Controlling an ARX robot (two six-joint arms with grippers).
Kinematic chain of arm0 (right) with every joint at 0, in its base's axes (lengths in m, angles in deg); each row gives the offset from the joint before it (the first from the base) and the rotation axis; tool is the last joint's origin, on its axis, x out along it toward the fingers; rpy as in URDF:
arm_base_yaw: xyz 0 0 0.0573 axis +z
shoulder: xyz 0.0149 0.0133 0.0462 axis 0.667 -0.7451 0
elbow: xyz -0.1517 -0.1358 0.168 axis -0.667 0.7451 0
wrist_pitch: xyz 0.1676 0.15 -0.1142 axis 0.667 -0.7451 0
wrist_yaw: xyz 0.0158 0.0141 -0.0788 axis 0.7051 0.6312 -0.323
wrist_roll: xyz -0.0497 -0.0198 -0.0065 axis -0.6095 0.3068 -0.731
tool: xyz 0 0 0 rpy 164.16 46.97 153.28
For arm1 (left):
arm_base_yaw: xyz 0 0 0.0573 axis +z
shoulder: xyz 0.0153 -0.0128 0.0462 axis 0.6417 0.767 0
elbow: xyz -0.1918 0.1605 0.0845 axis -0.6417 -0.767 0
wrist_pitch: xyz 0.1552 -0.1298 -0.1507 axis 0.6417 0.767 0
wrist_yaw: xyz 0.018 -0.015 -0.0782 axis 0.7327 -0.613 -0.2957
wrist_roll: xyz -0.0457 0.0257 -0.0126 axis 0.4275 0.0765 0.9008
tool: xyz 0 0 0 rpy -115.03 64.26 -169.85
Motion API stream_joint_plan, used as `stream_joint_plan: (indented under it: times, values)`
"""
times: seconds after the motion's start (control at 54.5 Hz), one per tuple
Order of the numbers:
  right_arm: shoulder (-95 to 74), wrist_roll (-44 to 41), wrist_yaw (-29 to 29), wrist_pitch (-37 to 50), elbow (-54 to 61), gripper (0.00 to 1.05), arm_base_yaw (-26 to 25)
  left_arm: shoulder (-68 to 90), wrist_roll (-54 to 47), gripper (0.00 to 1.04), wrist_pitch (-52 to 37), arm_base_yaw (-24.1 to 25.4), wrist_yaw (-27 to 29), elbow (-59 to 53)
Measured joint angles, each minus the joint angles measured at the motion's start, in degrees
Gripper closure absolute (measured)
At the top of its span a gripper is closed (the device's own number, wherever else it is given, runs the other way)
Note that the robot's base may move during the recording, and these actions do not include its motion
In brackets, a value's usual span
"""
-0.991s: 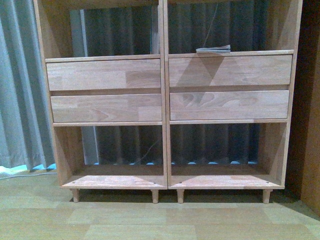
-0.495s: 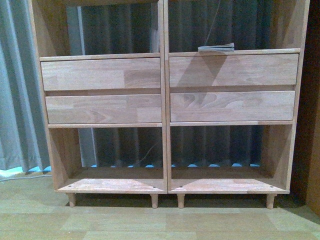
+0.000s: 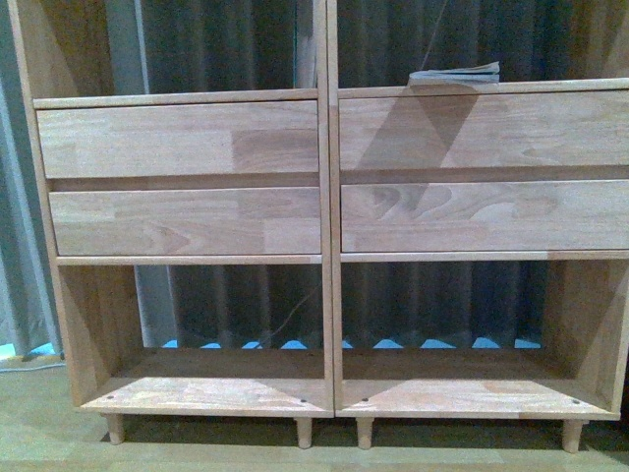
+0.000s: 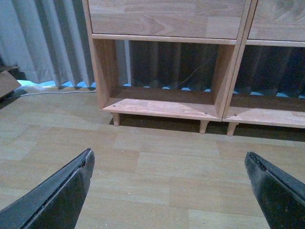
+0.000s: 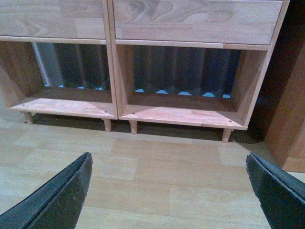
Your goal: Organize books on shelf
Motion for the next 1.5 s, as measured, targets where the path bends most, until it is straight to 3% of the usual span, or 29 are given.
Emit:
stream_joint_plan:
  times: [1.505]
  values:
    - [0.0, 0.0, 0.0, 0.0, 0.0, 0.07, 0.0, 0.0, 0.0, 0.07, 0.0, 0.0, 0.0, 0.0]
